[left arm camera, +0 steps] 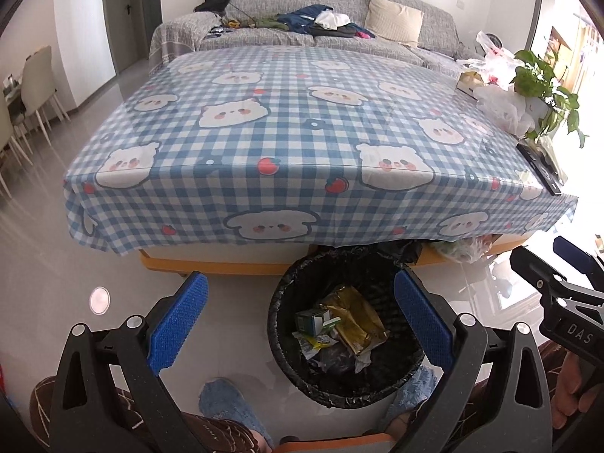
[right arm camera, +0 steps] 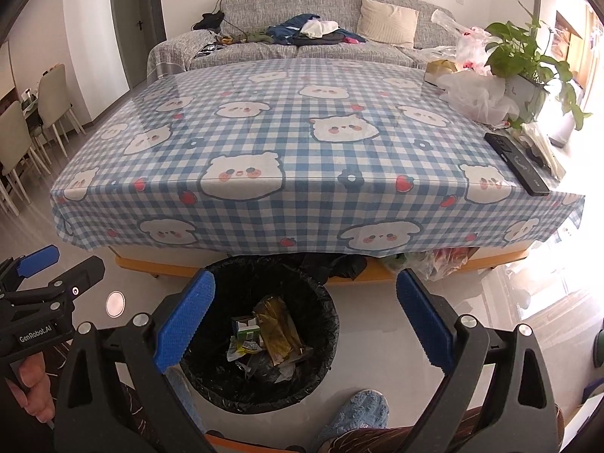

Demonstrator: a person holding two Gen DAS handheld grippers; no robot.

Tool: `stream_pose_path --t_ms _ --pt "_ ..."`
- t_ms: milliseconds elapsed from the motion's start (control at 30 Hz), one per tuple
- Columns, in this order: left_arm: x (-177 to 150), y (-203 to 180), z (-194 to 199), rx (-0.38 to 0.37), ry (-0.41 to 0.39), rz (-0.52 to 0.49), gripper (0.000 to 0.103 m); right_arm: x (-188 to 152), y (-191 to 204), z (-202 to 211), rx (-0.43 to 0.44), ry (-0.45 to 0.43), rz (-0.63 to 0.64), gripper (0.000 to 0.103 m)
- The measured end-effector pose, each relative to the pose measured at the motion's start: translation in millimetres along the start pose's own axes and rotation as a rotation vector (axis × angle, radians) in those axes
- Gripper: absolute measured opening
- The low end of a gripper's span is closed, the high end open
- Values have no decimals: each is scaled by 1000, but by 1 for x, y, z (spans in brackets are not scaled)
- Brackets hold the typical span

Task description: Collect trash

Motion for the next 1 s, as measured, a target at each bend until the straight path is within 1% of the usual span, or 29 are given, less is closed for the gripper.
stream_pose_path --t_ms 1000 --pt "2 -2 2 -13 -7 -8 97 2 -3 -2 -2 -6 -8 93"
Point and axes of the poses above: each gripper's, at about its wrist camera, not at the fingertips, and z roughly against the way its jaws point, y to its left, x to its top, the point moved 6 cm from there along -z, roughly the way its jaws point, and after that the axes turned 13 degrees about -y, right-handed, at the moved point
